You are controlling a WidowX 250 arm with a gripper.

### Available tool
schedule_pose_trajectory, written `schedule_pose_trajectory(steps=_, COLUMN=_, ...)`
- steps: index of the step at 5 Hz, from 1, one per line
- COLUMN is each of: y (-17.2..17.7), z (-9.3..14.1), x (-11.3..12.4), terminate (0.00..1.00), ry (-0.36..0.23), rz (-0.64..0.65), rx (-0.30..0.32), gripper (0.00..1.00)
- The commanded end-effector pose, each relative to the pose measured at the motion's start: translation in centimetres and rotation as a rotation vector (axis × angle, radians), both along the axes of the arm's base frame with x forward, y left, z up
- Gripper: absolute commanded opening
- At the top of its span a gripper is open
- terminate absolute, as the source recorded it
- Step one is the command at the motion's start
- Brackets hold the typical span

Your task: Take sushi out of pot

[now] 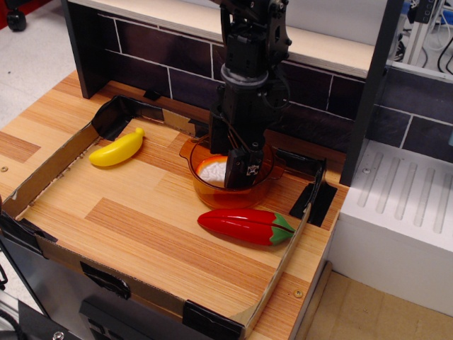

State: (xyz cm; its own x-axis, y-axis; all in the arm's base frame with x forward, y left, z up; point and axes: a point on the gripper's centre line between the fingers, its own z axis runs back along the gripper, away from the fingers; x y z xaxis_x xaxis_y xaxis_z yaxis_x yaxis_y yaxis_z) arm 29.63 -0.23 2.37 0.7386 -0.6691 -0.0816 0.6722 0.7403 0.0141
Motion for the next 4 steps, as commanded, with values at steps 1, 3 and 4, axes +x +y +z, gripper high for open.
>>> schedule_pose_trajectory(steps=1, y=0.0, z=0.2, x=0.3, terminate=0.0, ry=-0.027, rz=0.01, rx=0.018, gripper=0.0)
schedule_pose_trajectory(steps=3, y=0.2, z=2.8, x=0.7, terminate=0.0, ry=-0.125, rz=0.078, rx=0.043, gripper=0.0)
schedule_pose_trajectory(steps=4, y=0.1, z=6.6, x=1.0, terminate=0.0, ry=-0.205, rz=0.13, rx=-0.001, gripper=0.0)
